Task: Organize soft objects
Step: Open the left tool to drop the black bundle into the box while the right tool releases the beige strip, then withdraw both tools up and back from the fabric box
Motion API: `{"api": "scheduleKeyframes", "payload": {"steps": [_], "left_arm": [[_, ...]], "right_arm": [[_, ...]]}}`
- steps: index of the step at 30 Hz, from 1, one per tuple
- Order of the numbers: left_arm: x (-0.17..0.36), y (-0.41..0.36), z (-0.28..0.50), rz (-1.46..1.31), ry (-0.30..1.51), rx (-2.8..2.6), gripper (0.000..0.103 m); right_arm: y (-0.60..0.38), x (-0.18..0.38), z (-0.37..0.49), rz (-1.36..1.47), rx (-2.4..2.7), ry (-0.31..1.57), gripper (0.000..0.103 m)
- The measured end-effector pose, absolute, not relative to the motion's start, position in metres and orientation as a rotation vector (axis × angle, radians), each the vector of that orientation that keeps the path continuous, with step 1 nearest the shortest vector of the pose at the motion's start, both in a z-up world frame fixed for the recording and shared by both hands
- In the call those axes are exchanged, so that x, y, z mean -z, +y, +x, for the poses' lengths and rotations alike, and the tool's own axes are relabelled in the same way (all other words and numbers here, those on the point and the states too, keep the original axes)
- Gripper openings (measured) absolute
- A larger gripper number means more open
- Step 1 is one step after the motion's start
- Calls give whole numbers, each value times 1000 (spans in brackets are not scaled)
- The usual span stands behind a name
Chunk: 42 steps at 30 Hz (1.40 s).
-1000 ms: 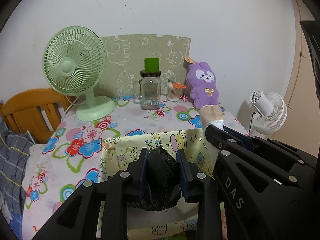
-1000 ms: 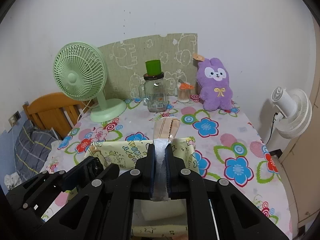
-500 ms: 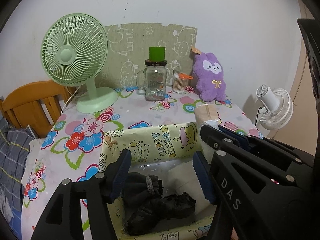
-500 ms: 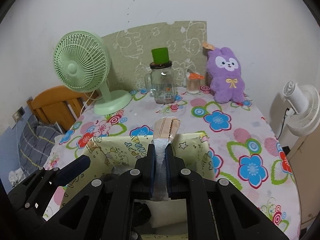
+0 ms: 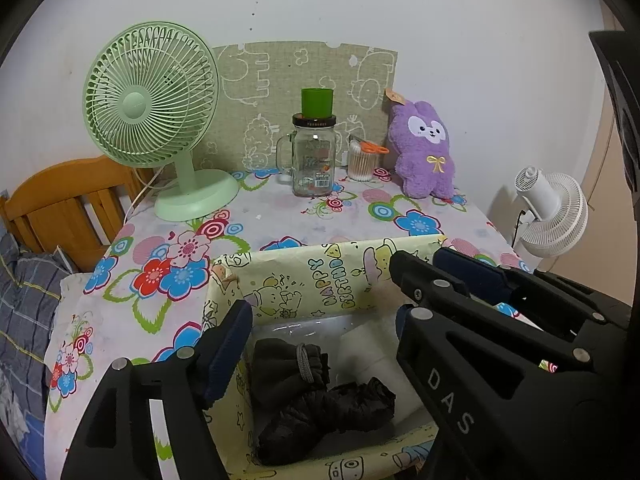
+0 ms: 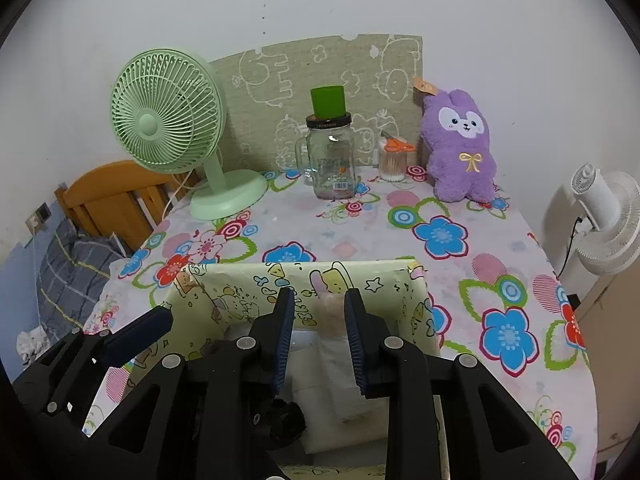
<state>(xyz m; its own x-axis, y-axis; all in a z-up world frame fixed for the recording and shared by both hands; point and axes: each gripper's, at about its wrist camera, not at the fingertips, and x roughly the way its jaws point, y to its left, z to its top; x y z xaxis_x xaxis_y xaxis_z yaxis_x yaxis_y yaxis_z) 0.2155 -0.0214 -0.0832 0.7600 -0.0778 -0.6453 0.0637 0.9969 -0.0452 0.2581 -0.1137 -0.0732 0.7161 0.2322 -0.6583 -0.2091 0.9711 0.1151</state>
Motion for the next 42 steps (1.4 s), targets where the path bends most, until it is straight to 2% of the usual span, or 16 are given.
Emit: {"api": "scheduleKeyframes", "payload": {"steps": [1,2,4,7,11,20,29,42], "left_arm": [[83,-22,215,-23,705,81,77],[82,-22,214,-23,703,83,79],[79,-22,211,-21,694,76,83],[76,-22,206,-19,688,76,85],[70,-21,199,-28,688,89,91],[54,-23,176,-14,632,73,99],[41,-25,151,-6,585,66,102],[28,-28,117,-13,553,74,103]], "right_arm": [[-114,72,257,30,-243,733,45],[-114,72,256,30,-244,733,66],[-116,68,252,39,-248,717,75],[-119,63,246,48,-250,707,76],[-121,57,238,53,-249,716,83],[-123,37,210,45,-222,663,93],[-127,20,184,37,-209,618,99],[-130,2,147,11,-226,580,99]]}}
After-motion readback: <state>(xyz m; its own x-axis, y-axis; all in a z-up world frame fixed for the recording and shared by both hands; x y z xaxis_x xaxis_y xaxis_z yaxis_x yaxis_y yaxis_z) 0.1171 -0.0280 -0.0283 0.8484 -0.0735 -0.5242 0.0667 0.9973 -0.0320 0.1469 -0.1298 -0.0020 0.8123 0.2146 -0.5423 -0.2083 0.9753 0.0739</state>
